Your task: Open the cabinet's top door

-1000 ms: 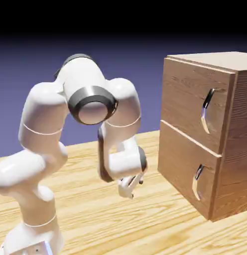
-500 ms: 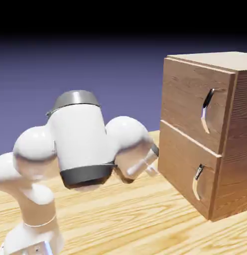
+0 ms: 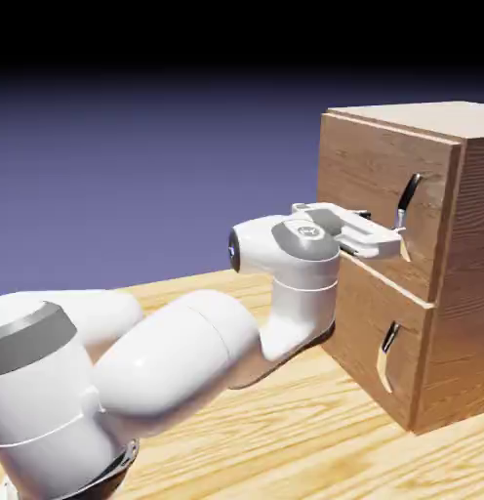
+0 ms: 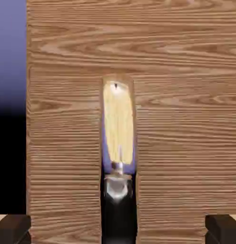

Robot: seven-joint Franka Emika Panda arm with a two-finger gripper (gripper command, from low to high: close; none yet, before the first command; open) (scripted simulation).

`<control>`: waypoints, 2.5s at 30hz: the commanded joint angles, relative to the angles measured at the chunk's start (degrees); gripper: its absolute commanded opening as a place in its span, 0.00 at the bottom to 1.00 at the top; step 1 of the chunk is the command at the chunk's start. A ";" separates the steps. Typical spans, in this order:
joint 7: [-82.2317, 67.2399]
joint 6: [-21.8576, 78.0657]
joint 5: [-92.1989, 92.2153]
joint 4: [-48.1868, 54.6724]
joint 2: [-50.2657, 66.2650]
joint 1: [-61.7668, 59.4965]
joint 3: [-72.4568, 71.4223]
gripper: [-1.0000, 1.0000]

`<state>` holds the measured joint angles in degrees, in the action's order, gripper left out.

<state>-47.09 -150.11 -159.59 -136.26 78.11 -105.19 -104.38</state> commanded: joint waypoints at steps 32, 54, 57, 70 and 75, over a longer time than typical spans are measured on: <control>12.28 65.31 26.72 -34.57 -4.79 -4.12 -30.27 0.00; 42.34 102.30 77.16 -15.61 -41.79 26.80 -41.80 0.00; 45.36 102.96 83.08 -10.88 -48.02 28.73 -41.20 0.00; 48.95 103.64 103.69 11.84 -75.01 31.28 -38.15 0.00; 47.01 104.87 109.88 21.79 -85.39 29.88 -37.33 0.00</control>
<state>-0.04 -45.20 -49.66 -114.48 -7.28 -75.13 -141.67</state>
